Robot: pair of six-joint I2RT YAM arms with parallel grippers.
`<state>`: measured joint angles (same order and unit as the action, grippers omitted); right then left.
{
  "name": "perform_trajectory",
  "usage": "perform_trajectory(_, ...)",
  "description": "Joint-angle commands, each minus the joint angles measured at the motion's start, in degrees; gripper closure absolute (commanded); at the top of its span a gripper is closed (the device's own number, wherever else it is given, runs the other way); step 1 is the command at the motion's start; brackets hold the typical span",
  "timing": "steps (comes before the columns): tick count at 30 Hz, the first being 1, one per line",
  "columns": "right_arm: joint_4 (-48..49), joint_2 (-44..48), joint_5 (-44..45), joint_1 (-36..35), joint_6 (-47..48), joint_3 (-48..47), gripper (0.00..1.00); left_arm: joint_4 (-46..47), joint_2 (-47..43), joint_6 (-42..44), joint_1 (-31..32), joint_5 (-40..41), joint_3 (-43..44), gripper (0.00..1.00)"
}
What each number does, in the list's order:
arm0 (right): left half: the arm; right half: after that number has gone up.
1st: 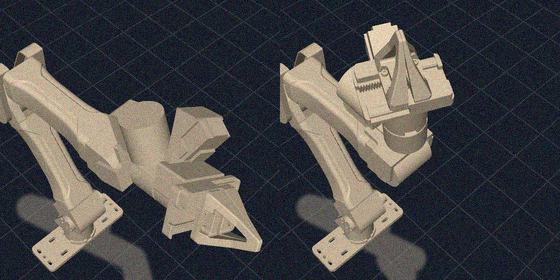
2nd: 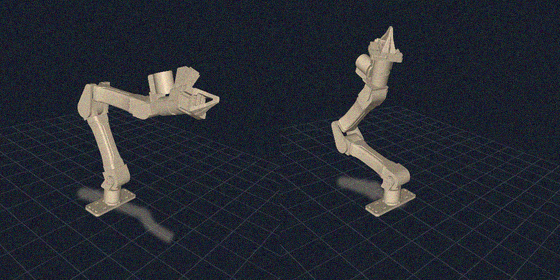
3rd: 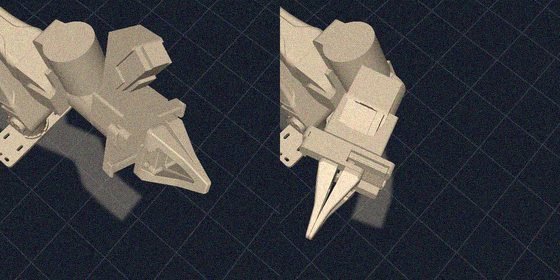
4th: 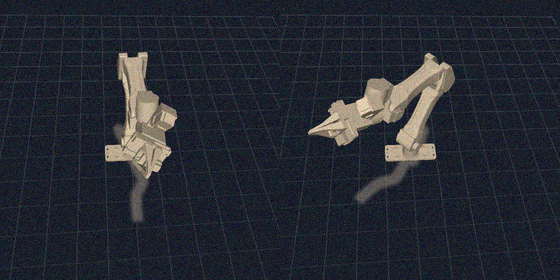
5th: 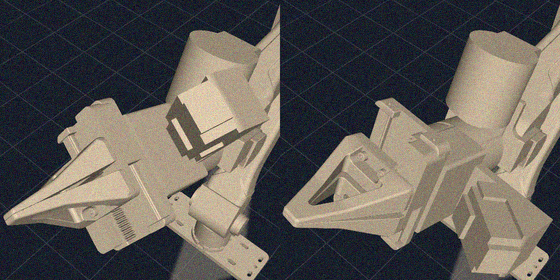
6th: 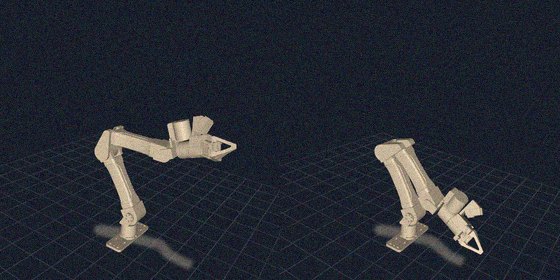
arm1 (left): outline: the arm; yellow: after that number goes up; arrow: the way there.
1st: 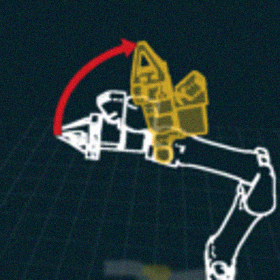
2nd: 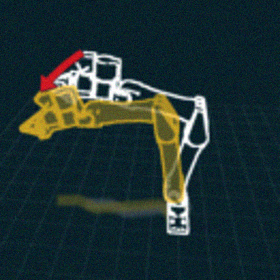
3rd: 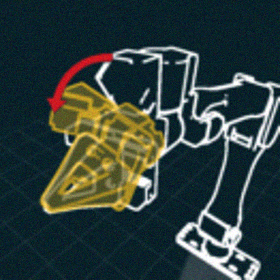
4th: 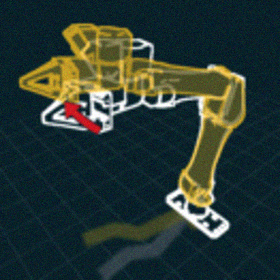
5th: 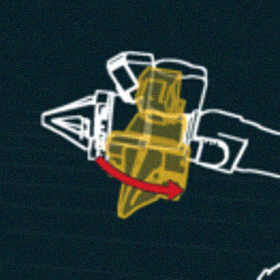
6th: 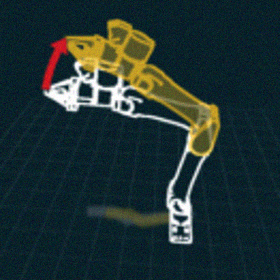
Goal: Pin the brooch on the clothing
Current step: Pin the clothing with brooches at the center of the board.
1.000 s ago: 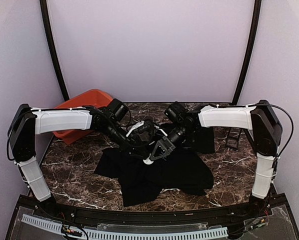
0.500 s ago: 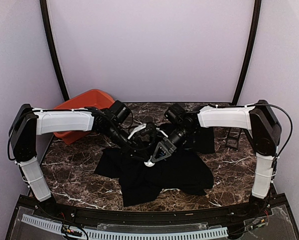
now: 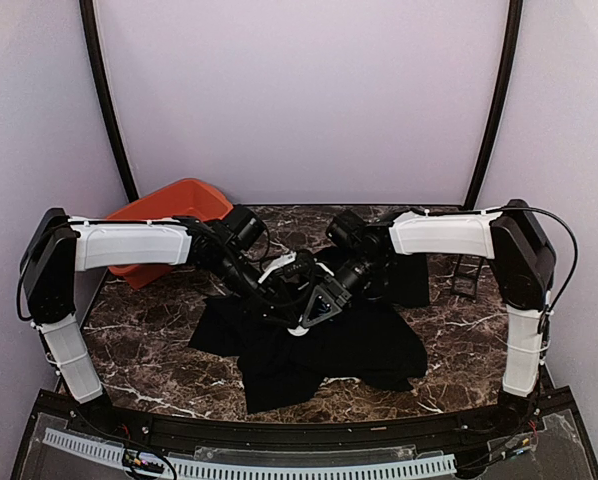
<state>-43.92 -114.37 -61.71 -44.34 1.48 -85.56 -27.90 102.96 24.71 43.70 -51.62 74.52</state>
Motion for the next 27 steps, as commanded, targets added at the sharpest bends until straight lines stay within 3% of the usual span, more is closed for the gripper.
perform_trajectory(1,0.0,-0.5,2.4,0.4,1.2,-0.8,1.00,-2.2,-1.3,1.1,0.8,-3.4,0.5,0.65)
perform_trajectory(7,-0.8,-0.9,4.7,0.4,2.1,-0.5,1.00,-1.6,-2.3,0.8,-0.3,-5.9,0.1,0.63)
perform_trajectory(17,-1.7,-1.5,2.8,0.3,2.8,-0.9,1.00,-1.6,-0.7,0.5,-0.5,-3.2,0.4,0.71)
perform_trajectory(27,-1.9,-1.3,1.0,0.1,2.9,-1.2,1.00,0.0,1.1,-1.3,0.8,-2.0,0.4,0.72)
